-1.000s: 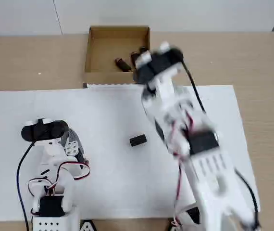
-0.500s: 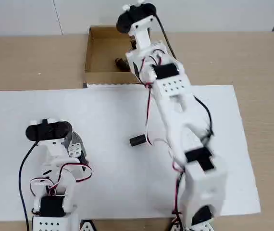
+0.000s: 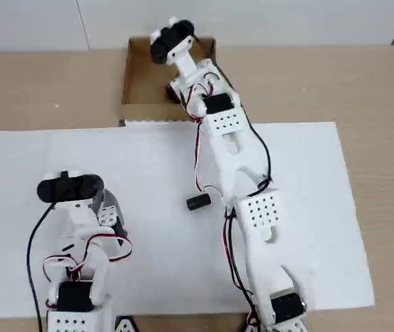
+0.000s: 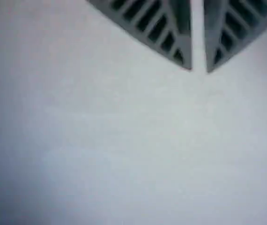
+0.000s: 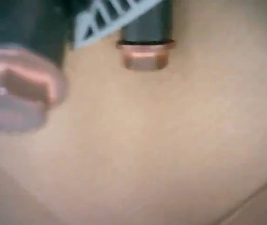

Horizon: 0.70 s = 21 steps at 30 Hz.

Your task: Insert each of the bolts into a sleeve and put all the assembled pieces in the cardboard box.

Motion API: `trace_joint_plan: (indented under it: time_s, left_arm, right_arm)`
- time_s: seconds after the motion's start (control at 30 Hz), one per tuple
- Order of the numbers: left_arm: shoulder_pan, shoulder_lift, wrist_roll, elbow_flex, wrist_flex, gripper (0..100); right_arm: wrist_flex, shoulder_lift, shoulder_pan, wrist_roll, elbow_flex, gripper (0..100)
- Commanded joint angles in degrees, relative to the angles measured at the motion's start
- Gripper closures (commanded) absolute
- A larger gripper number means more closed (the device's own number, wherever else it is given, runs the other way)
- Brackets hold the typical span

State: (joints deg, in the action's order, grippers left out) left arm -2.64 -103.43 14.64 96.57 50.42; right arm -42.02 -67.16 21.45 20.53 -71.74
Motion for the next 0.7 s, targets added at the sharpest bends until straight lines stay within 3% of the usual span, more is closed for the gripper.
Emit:
trace_joint_plan:
  time_s: [0.0, 0.43, 0.67]
  left_arm:
    - [0.00, -0.53, -0.26, -0.22, 0.09, 99]
    - [0.00, -0.53, -0.26, -0.22, 0.09, 99]
    - [-0.09, -0.53, -0.26, -0.22, 0.09, 99]
  right_arm:
    - [-2.77, -1.10, 0.31, 0.62, -10.29, 83.7]
    - [-6.20, -3.91, 0.13, 0.88, -16.62, 86.9]
    - [-21.05, -2.15, 0.22, 0.88, -24.79, 87.0]
